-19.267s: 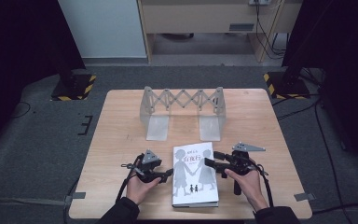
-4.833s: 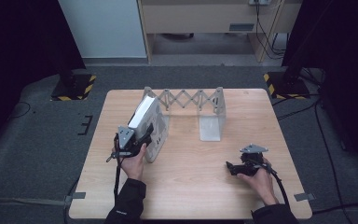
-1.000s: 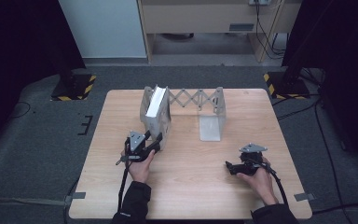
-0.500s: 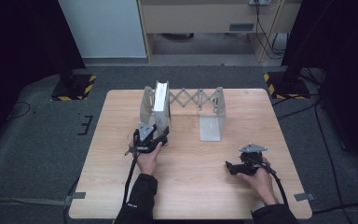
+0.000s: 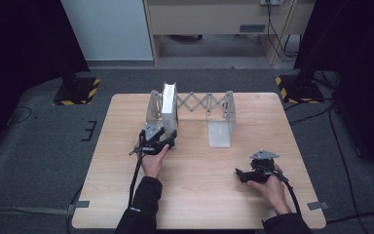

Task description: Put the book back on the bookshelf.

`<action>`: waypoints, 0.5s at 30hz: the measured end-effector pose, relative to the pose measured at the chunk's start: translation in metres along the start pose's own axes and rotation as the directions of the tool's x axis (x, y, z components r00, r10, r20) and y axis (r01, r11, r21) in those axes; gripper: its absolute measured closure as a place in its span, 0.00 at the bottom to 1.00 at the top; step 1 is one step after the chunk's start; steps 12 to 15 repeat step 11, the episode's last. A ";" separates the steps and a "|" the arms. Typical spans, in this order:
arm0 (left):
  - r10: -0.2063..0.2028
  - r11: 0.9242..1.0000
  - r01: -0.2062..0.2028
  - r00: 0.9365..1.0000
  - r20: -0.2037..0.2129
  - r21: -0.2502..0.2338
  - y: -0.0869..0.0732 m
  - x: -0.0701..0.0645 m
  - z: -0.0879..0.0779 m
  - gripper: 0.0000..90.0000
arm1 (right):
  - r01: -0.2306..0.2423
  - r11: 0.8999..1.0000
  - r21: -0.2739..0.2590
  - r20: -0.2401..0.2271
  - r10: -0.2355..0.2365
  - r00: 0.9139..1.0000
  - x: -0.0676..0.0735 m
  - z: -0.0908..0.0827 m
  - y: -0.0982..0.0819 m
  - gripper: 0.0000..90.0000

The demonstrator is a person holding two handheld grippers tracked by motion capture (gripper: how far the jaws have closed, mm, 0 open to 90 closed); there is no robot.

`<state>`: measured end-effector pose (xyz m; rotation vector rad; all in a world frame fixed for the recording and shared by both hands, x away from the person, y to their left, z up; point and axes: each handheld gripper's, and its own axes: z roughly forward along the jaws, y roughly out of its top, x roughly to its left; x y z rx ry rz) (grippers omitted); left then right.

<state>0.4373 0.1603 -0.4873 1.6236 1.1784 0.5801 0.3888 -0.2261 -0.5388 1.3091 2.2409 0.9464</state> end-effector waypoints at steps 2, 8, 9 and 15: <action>0.022 0.998 -0.022 1.000 0.001 0.055 0.000 0.002 -0.009 0.47 | 0.000 1.000 0.000 0.000 0.000 1.000 0.000 0.000 0.000 0.06; 0.048 0.990 -0.050 0.999 0.018 0.135 0.002 0.016 -0.047 0.42 | 0.003 1.000 0.001 -0.002 -0.003 1.000 0.000 0.000 0.000 0.06; 0.045 0.989 -0.048 0.999 0.024 0.137 0.003 0.021 -0.056 0.42 | 0.000 1.000 0.000 -0.001 0.000 1.000 0.000 0.000 0.000 0.06; 0.043 0.990 -0.046 0.999 0.029 0.136 0.002 0.029 -0.069 0.42 | 0.000 1.000 0.000 -0.001 0.000 1.000 0.000 0.000 0.000 0.06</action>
